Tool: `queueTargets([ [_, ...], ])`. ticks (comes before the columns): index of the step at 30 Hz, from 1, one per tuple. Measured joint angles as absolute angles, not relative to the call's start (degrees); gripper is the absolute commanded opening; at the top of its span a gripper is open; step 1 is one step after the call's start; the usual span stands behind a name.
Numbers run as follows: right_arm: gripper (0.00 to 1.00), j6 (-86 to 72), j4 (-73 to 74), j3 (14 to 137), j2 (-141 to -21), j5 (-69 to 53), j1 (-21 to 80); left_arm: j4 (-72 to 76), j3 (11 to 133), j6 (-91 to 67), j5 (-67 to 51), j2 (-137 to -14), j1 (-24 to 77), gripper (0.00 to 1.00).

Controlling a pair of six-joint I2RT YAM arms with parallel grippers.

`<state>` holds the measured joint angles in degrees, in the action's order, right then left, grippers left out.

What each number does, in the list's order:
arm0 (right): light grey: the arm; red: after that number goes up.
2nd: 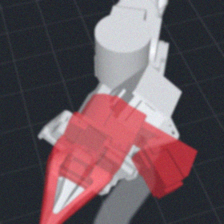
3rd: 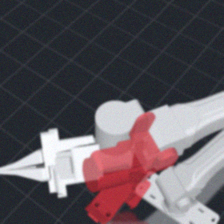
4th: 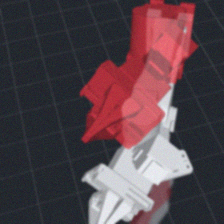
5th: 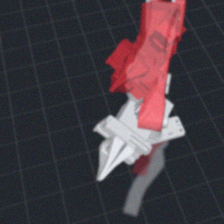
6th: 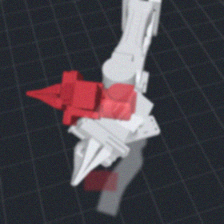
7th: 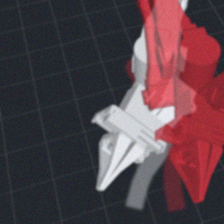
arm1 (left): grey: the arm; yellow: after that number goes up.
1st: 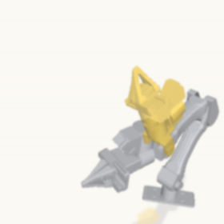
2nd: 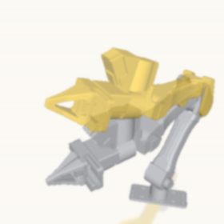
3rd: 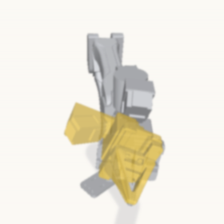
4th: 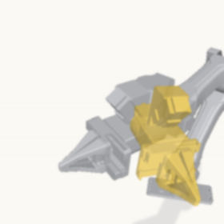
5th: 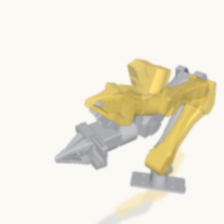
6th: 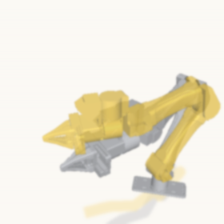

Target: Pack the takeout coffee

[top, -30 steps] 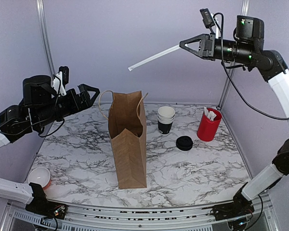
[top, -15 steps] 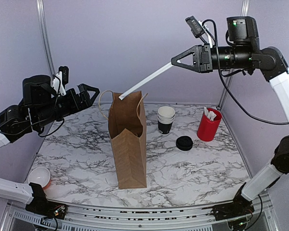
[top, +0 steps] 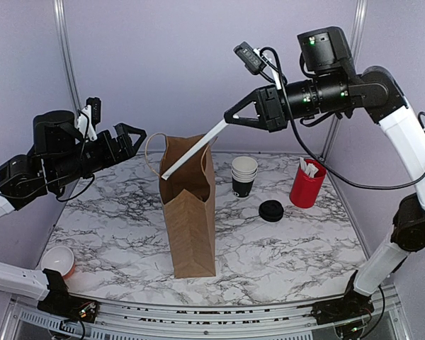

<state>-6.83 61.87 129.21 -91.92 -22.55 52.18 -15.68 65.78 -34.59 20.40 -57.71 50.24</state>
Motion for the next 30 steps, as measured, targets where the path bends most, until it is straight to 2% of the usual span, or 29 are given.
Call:
queueTargets([
  [5, 0.04, -6.0, 62.7, 129.2, -93.5, -21.1, 54.4, -15.7, 65.8, -34.7, 20.4, -57.7, 50.2, 0.99],
  [10, 0.16, -5.5, 62.8, 129.1, -93.9, -20.4, 54.6, -15.7, 65.8, -34.7, 20.4, -57.7, 50.2, 0.99],
  [17, 0.26, -5.5, 62.2, 128.0, -93.9, -20.4, 54.7, -15.7, 65.7, -34.8, 20.4, -57.7, 50.2, 0.99],
  [23, 0.41, -5.5, 61.1, 126.0, -93.8, -20.0, 54.7, -15.7, 65.3, -34.8, 20.6, -57.7, 50.2, 0.99],
  [30, 0.49, -5.4, 59.9, 123.9, -93.0, -18.3, 54.8, -15.7, 65.0, -34.9, 21.1, -57.6, 50.2, 0.99],
])
